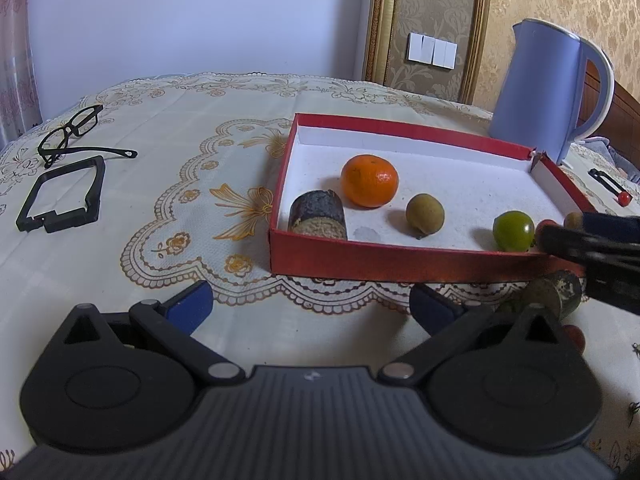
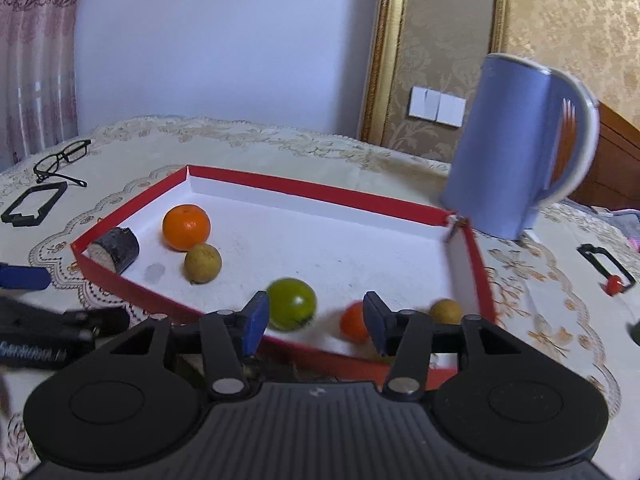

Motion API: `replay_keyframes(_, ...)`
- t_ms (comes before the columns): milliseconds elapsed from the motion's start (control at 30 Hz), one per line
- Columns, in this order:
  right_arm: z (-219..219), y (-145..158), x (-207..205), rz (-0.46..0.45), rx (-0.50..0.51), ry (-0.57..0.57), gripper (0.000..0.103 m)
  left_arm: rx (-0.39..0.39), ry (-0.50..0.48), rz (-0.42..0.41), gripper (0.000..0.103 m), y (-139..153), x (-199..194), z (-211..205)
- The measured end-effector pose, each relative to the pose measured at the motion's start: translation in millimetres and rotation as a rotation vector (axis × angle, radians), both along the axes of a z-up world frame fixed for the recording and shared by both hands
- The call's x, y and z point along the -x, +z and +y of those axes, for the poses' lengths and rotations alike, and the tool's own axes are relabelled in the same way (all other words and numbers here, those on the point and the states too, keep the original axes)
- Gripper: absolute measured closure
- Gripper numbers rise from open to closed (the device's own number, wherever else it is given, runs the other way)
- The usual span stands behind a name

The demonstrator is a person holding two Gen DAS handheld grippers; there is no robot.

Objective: Organize fruits
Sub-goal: 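Lower the green tomato into the red box and open the right gripper, then grasp the green cucumber piece with the left gripper and lift it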

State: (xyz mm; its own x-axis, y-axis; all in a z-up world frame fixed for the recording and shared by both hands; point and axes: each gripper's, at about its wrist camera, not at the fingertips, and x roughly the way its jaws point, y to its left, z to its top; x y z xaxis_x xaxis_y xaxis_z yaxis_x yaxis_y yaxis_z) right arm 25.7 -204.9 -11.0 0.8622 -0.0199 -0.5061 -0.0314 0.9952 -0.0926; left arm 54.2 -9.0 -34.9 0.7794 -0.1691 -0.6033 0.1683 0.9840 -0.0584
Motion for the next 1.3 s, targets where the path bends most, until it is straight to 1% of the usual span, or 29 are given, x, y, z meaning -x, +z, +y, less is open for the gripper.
replay_keyframes(67, -6.4, 3.9, 13.5, -0.022, 0.004, -0.025, 0.043, 0.0, 0.0, 0.0, 0.0, 0.0, 0.0, -0.2)
replay_keyframes(133, -14.2, 7.3, 27.0, -0.036, 0.006, -0.034, 0.043, -0.001, 0.0, 0.0, 0.0, 0.0, 0.1, -0.2)
replay_keyframes(267, -32.3, 7.2, 50.5, -0.031, -0.005, -0.066, 0.043, 0.005, 0.0, -0.001, 0.0, 0.0, 0.1, 0.3)
replay_keyframes(367, -49.7, 0.9, 69.1, -0.021, -0.023, -0.136, 0.043, 0.023, -0.005, -0.005, 0.0, 0.8, 1.8, 2.0)
replay_keyframes(433, -62.3, -5.6, 77.5, -0.005, -0.024, -0.183, 0.043, 0.036, -0.037, -0.003, 0.0, 1.8, 4.7, 2.4)
replay_keyframes(500, -74.7, -13.4, 82.1, 0.009, -0.021, -0.229, 0.043, 0.07, -0.076, -0.009, 0.0, 4.2, 10.6, 3.4)
replay_keyframes(600, -93.7, -24.4, 81.9, 0.034, -0.052, -0.291, 0.043, 0.094, -0.107, -0.051, 0.0, 10.0, 24.9, 2.6)
replay_keyframes(633, -101.5, -27.6, 79.9, 0.061, -0.091, -0.302, 0.042, 0.093, -0.118, -0.063, 0.0, 12.3, 28.9, 1.0)
replay_keyframes(700, -109.2, -28.0, 81.3, 0.061, -0.146, -0.3, 0.042, 0.09, -0.156, -0.093, 0.0, 17.3, 38.8, -5.9)
replay_keyframes(767, -107.8, -28.4, 80.8, 0.063, -0.139, -0.3, 0.041, 0.088, -0.22, -0.116, 0.0, 21.5, 48.3, -15.6)
replay_keyframes(833, -104.1, -29.3, 80.7, 0.067, -0.11, -0.306, 0.035, 0.088, -0.255, -0.156, 0.0, 25.0, 58.2, -25.4)
replay_keyframes(867, -104.0, -29.5, 80.1, 0.068, -0.105, -0.313, 0.033, 0.083, -0.272, -0.169, 0.0, 25.8, 61.4, -31.0)
replay_keyframes(933, -106.1, -30.2, 81.0, 0.07, -0.118, -0.321, 0.031, 0.064, -0.31, -0.159, 0.0, 24.5, 61.5, -41.7)
replay_keyframes(1033, -107.4, -29.9, 82.7, 0.068, -0.129, -0.318, 0.03, 0.005, -0.317, -0.155, 0.0, 18.0, 57.8, -56.6)
replay_keyframes(1067, -107.7, -30.4, 82.0, 0.068, -0.127, -0.318, 0.03, -0.002, -0.324, -0.149, 0.002, 15.8, 55.5, -59.3)
replay_keyframes(1167, -107.7, -30.6, 82.2, 0.068, -0.128, -0.319, 0.03, 0.006, -0.336, -0.098, 0.017, 8.0, 44.0, -60.9)
replay_keyframes(1233, -107.3, -30.7, 82.2, 0.069, -0.128, -0.319, 0.03, 0.031, -0.322, -0.07, 0.018, 4.3, 37.3, -57.6)
replay_keyframes(1300, -107.2, -30.7, 82.2, 0.069, -0.129, -0.319, 0.029, 0.063, -0.319, -0.039, 0.024, 2.1, 31.9, -53.4)
